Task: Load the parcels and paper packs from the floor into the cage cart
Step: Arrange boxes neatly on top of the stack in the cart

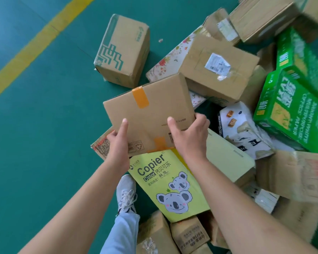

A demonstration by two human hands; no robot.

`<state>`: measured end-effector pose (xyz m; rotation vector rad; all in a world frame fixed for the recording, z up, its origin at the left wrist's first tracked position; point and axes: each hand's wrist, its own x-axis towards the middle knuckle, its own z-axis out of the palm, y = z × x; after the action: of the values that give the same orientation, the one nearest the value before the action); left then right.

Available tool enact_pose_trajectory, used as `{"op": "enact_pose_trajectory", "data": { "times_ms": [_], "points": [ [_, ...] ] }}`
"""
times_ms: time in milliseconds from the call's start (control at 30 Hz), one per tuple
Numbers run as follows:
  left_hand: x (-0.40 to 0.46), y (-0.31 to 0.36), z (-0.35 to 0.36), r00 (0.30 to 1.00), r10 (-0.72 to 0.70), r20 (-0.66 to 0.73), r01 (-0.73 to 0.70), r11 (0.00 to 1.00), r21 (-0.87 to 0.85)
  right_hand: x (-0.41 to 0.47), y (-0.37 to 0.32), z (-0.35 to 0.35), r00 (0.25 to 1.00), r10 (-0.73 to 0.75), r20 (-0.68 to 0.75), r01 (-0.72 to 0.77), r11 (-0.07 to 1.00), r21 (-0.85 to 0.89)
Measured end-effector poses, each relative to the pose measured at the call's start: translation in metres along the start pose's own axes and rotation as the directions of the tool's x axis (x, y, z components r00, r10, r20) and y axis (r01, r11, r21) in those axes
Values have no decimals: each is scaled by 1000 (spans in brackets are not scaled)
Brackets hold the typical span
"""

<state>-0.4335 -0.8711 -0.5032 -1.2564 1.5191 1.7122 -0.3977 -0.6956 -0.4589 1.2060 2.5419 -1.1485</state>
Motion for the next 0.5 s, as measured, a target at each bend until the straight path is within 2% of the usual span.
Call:
{"op": "enact_pose_trajectory", "data": {
  "times_ms": [200,300,500],
  "points": [
    [-139,-11,8,983,185,20,-185,966,182,-85,14,-114,992,120,37,-122,989,81],
    [-214,-30,25,973,212,96,-230,939,257,-130,37,-186,975,215,53,-221,966,136],
    [-375,-90,72,947,207,247,-299,851,432,-216,97,-344,934,353,-48,-311,873,375]
  ]
}}
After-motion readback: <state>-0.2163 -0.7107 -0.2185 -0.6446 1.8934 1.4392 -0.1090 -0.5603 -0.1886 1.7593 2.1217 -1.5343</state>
